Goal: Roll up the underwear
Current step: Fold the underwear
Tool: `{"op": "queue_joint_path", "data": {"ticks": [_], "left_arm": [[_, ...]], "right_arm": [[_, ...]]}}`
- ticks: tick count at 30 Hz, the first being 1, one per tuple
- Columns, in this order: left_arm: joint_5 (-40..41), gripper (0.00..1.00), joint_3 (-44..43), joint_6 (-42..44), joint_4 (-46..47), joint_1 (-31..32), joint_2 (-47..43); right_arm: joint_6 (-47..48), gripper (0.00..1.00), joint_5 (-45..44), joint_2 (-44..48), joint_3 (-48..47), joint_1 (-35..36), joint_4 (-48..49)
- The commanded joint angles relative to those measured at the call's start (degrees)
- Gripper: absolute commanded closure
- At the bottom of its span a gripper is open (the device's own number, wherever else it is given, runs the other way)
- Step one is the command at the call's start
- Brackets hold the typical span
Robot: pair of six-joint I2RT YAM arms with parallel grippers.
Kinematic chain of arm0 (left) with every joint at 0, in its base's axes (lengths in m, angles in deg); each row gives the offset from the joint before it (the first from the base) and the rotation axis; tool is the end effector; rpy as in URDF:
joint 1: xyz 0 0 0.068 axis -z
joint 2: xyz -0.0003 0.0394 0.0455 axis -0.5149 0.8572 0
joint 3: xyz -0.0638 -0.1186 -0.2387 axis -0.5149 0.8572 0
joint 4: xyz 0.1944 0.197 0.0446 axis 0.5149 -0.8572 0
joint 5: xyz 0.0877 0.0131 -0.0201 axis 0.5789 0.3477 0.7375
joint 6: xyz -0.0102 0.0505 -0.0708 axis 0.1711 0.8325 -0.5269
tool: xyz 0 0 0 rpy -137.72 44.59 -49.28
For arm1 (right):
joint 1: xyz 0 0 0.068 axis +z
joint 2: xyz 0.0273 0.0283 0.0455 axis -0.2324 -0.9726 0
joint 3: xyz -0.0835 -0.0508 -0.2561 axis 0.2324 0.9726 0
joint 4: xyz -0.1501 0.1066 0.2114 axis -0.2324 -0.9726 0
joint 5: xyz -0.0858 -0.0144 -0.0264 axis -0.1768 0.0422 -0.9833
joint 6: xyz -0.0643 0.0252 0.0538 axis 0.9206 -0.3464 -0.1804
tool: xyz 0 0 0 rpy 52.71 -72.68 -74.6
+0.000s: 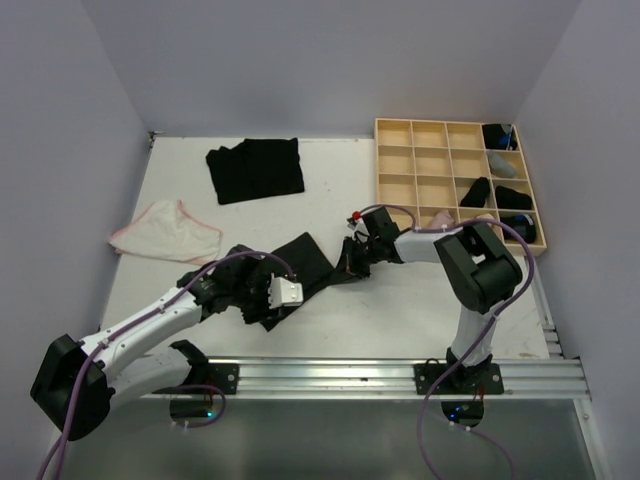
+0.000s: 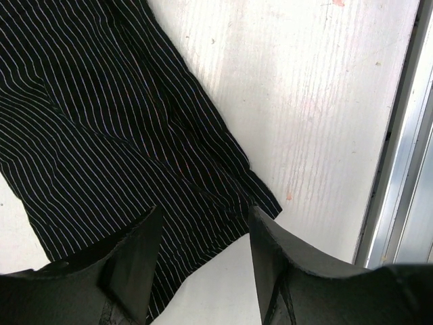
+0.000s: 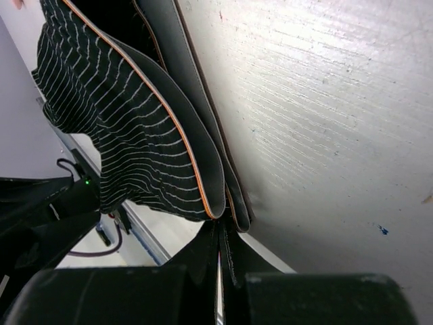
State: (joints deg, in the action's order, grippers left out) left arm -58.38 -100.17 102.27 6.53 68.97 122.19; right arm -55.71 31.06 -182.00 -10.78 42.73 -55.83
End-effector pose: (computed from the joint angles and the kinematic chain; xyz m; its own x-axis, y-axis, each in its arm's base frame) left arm 0.1596 -0.1578 0.1547 -0.0806 0.8010 -0.5932 0.9791 0.1751 0.1034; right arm 0.3009 0.2237 0.0703 -0.9972 0.0261 -0.0704 -0.0351 0.6665 0.7447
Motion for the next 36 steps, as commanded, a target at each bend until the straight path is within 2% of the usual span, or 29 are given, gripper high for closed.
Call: {"op": "queue_joint_path", "data": {"ticks": [1,6,12,15,19,23,26,31,36], "left_arm": [[-0.7,0.43,-0.3,-1.7,1.1,0.3,0.2],[0.4,0.43,-2.8,-2.9,0.6,0.3,-0.6],[0.1,0.41,-5.5,-6.0,1.5,0.3,-0.8],[0.8,0.41,-5.8,-7.0,3.3,0.3,0.2],[0.1,0.41,-5.7,-8.2,3.5,0.3,0.1],[0.2,0.41,-5.1,-7.3,3.3,0.3,-0.1],[0.1,0.41,-5.2,-6.8,2.3,0.3,0.1],[1.5,0.41,-4.8,-7.0,2.8,0.3,0.2],[1.4,0.41,-5.4,-7.4,2.3,0.3,1.6]], "right_arm": [[1.0,1.0,-0.2,3.5,0.4,0.0,1.1],[2.0,1.0,1.6,10.2,1.2,0.0,0.8],[13.7,0.99,2.7,10.0,-6.6,0.1,-13.1],[14.6,0.99,1.2,10.7,-6.5,0.0,-14.2],[9.5,0.98,2.2,9.6,-3.5,0.0,-11.2],[4.1,0.99,2.2,7.2,0.7,0.1,-2.8],[2.5,1.0,1.9,5.4,0.9,0.0,-0.2],[-9.3,0.99,0.8,8.2,8.4,0.0,17.4],[-11.7,0.99,1.3,6.8,9.5,0.2,20.6]]}}
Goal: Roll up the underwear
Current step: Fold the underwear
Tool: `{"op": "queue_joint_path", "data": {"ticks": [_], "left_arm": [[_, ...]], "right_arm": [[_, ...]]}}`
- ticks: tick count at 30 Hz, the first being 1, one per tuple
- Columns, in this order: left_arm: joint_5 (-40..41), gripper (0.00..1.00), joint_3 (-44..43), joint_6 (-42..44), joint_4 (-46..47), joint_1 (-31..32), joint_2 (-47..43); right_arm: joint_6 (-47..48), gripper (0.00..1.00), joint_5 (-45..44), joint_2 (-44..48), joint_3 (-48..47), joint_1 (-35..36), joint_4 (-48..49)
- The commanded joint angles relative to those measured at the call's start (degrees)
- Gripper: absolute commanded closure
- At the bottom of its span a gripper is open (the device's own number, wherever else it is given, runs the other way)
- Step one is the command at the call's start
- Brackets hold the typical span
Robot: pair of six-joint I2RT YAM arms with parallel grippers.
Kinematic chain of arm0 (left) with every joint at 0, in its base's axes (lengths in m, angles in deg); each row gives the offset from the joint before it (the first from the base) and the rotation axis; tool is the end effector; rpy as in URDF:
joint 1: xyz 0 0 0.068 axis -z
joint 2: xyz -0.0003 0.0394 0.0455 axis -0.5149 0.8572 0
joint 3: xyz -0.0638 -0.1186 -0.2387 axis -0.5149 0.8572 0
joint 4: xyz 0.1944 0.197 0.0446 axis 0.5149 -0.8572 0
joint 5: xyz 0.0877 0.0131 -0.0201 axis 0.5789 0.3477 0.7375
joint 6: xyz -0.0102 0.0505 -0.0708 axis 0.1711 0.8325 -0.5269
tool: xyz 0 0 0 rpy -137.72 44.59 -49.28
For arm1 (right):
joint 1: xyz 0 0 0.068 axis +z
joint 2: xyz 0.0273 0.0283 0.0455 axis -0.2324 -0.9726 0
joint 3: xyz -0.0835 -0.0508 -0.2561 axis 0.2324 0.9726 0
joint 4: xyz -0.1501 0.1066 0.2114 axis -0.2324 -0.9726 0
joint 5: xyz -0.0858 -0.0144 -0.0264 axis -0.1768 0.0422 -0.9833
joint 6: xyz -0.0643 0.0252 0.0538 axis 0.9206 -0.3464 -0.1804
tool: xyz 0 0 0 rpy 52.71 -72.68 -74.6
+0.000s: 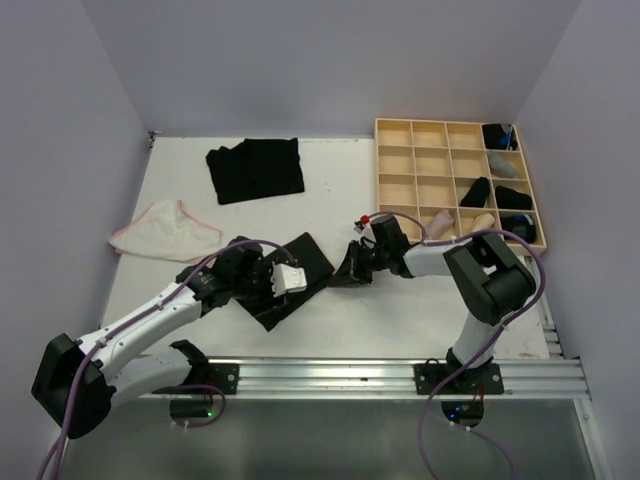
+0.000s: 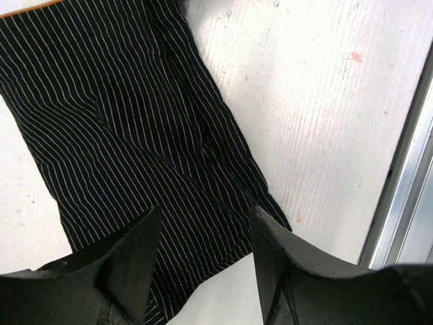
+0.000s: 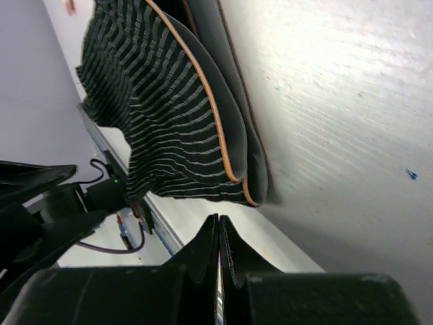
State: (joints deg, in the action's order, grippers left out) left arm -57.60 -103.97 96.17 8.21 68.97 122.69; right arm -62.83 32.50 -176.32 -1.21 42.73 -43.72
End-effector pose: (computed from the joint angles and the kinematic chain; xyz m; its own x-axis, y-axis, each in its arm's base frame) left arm 0.1726 -0.1666 0.1783 -0.1430 0.7487 -0.6473 0.9577 0.2698 0.1005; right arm 0.2796 0.2134 0.0760 -0.9919 0.0963 -0.0832 -0.0104 0.5903 0.8071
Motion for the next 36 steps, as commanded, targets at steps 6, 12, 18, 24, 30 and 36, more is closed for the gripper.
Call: {"op": "queue_joint_path", "data": {"ticks": [6,12,18,24,30,36], "left_arm": [[0.2,0.41,-1.5,-0.7,0.7,0.3,2.6],[-0.4,0.41,-1.8,-0.2,0.3,0.3,3.2],[0.2,0.4,-0.1,1.7,-0.9,1.5,5.4],[1.4,0.39,1.1,2.0,-1.6,3.8,5.7],[4.5,0.39,1.9,1.9,-2.8,5.2,8.6],[9.5,0.78,2.3,2.0,-3.1,5.8,8.7]], "right_arm": [[-7.1,0.99,0.0,0.4,1.2,0.2,13.8],[-1.7,1.0,-1.9,-4.4,-1.5,0.4,6.6],[1.2,1.0,-2.3,-6.4,-3.5,0.5,2.3],[3.3,1.0,-3.9,-5.9,-3.9,0.5,-0.4],[4.4,1.0,-3.6,-6.3,-4.8,0.5,-1.7],[6.5,1.0,-3.8,-6.7,-5.3,0.4,-3.6]]}}
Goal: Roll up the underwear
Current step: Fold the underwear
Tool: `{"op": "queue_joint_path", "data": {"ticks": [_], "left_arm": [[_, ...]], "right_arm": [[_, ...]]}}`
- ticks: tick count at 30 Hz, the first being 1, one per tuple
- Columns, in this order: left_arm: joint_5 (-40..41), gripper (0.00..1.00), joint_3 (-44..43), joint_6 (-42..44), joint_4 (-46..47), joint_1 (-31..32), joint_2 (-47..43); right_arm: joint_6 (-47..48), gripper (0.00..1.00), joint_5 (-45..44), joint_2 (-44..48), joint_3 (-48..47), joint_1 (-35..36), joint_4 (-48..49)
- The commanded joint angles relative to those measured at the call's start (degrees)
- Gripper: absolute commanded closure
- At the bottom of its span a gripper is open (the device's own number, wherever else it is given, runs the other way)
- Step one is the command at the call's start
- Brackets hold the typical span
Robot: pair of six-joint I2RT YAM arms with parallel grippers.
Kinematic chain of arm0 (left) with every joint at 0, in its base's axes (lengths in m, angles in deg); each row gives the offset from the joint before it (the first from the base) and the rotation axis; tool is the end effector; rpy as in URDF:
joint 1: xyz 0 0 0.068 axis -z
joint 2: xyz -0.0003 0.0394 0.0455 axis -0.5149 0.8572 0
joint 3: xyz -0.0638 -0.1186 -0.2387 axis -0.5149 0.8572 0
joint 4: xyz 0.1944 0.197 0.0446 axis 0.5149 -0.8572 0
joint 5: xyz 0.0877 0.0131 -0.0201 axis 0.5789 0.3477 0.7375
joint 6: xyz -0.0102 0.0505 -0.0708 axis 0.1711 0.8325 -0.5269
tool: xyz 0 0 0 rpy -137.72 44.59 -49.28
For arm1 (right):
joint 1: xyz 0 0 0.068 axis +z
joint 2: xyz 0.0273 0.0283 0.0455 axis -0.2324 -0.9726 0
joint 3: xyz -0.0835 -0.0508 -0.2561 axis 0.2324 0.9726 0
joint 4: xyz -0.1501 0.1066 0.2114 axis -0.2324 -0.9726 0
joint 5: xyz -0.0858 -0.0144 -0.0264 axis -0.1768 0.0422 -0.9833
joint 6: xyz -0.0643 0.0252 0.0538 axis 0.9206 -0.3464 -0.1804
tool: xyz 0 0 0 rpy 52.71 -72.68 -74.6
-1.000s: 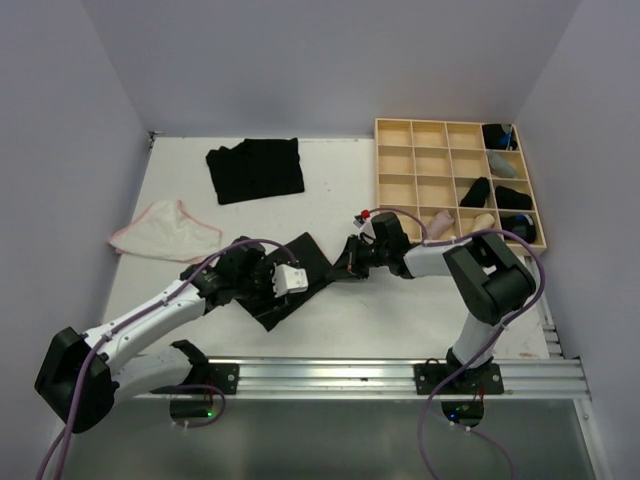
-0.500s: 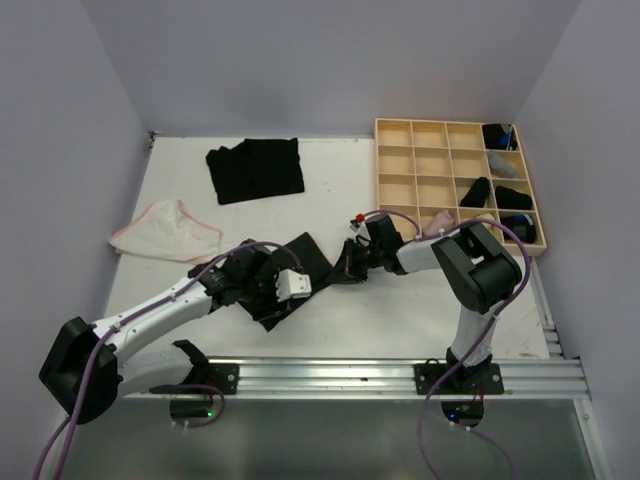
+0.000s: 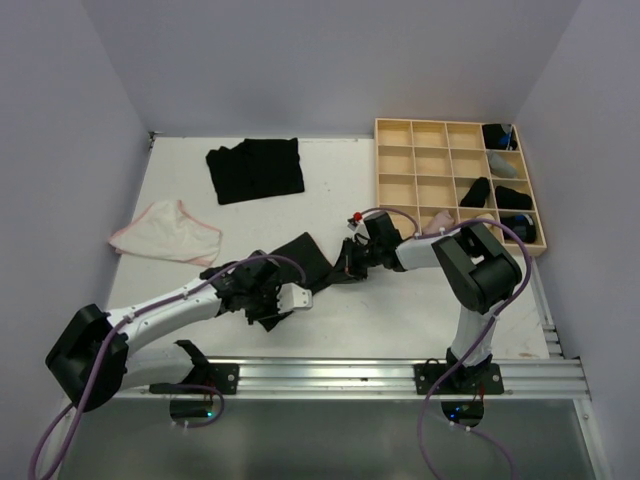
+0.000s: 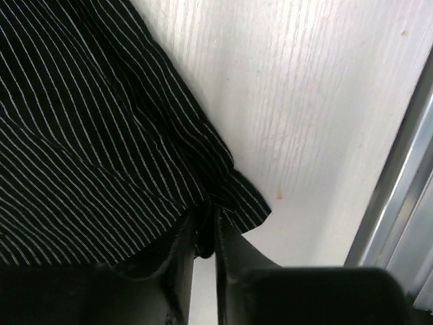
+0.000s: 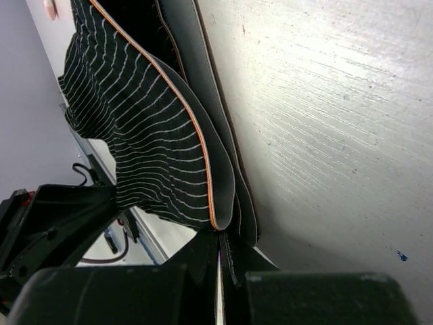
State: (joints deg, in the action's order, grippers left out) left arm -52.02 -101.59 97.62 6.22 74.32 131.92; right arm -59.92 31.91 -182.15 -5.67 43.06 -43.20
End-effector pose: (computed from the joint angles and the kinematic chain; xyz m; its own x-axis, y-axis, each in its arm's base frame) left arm 0.1572 -0.1729 0.1250 -0.1514 0.8812 -0.4478 0.9807 0.1905 0.0433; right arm 0.2962 0.2245 0.0632 -0.9911 0.0654 -0.1160 -0.0530 0.6058 0.7939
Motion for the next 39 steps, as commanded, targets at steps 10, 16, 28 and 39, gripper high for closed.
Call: {"op": "queue_joint_path", "data": {"ticks": [10,16,28,39], "left_arm": [[4.2,1.0,-1.3,6.0,-7.7,0.7,-2.3],[4.5,0.57,-3.8,6.6,-8.8,2.0,-4.7],[4.6,0.47,-4.3,20.3,-7.1,-19.3,-13.8],[3.1,0.45,2.7,28.3,-3.6,-25.6,-10.2]], "right_arm": [[5.8,1.0,-3.3,-1.6,-2.2,0.0,-6.7],[6.9,1.0,-2.7,-1.7,-3.3,0.0,-8.3],[11.8,1.0,-1.4,-2.5,-4.3,0.0,-11.8],[13.4,1.0,-0.8,-2.1,-4.7,-0.1,-13.5]]}}
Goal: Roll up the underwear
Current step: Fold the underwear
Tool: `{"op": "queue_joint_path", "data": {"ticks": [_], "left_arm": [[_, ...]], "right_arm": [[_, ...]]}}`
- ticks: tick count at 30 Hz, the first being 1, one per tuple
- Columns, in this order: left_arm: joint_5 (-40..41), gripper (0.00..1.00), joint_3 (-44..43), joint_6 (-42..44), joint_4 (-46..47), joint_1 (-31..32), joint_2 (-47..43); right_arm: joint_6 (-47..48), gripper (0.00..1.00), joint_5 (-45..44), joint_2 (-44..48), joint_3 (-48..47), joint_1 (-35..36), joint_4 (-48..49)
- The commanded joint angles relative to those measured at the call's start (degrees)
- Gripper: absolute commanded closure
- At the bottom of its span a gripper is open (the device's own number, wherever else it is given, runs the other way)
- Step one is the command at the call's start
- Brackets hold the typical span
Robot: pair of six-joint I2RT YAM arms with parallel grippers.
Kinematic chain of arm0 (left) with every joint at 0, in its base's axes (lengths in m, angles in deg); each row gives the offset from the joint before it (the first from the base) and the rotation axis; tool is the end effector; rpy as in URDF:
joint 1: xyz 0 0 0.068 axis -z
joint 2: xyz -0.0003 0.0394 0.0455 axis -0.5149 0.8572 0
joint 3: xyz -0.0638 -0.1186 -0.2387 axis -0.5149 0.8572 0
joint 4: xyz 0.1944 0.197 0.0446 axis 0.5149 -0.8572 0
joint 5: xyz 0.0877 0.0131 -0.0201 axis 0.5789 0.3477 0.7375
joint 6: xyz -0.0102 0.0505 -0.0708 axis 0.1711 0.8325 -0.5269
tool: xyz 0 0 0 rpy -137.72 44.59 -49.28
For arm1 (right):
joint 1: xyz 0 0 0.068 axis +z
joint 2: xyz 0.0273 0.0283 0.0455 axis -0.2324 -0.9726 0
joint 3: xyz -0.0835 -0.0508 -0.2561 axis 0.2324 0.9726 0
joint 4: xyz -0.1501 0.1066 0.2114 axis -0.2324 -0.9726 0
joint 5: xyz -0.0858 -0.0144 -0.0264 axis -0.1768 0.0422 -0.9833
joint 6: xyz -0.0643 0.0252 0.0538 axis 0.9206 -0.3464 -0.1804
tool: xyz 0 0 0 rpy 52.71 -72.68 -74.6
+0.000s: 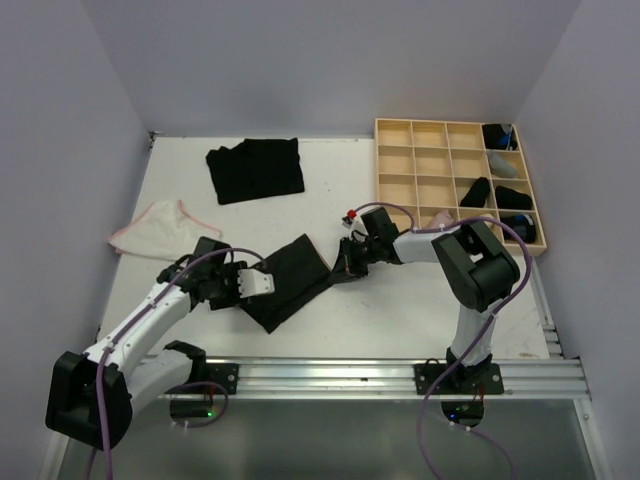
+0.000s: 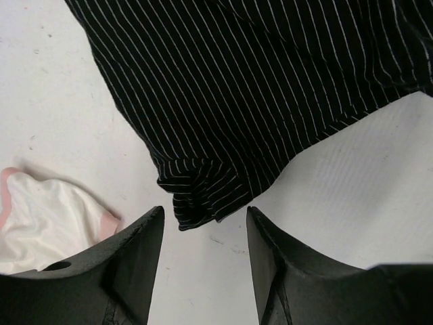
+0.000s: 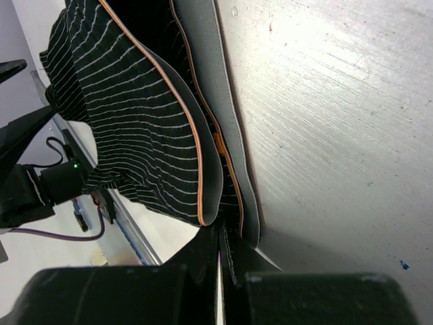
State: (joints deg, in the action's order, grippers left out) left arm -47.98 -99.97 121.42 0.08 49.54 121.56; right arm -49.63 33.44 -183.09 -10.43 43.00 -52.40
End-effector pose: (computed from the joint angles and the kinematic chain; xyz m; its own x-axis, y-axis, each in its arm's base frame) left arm 0.1941 -0.0783 0.1445 -0.1398 0.9230 -0.3586 0.9227 0.2528 0.2909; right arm 0.3011 0.2287 0.0680 -0.9843 -0.0644 -0.1645 -0.1683 0.6259 0.7615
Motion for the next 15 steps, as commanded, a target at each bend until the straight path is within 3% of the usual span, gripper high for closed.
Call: {"op": "queue_joint_path", "data": {"ticks": [1,9,12,13,15], "left_arm": [[-0.9,0.44,1.9,5.8,2.5,-0.9,0.2],[-0.1,0.46,4.7,8.0,9.4,-0.9,0.6],[0.3,0.61,4.3,9.2,11.3,-0.9,1.9],[0.6,0.73,4.1,9.7,11.8,-0.9,2.1],[0.9,0.83,3.0,10.5,11.1,-1.0,2.7]], "right_arm": [[3.2,1.0,-2.3,-1.2,0.1,0.0,-4.3],[3.5,1.0,-1.8,-2.1,-0.5,0.0,-4.4],[3.9,1.0,-1.9,-2.3,-0.9,0.0,-5.2],[4.1,1.0,-2.0,-2.2,-0.9,0.0,-5.3],[4.4,1.0,-2.3,-2.1,-0.8,-0.1,-5.7]]}}
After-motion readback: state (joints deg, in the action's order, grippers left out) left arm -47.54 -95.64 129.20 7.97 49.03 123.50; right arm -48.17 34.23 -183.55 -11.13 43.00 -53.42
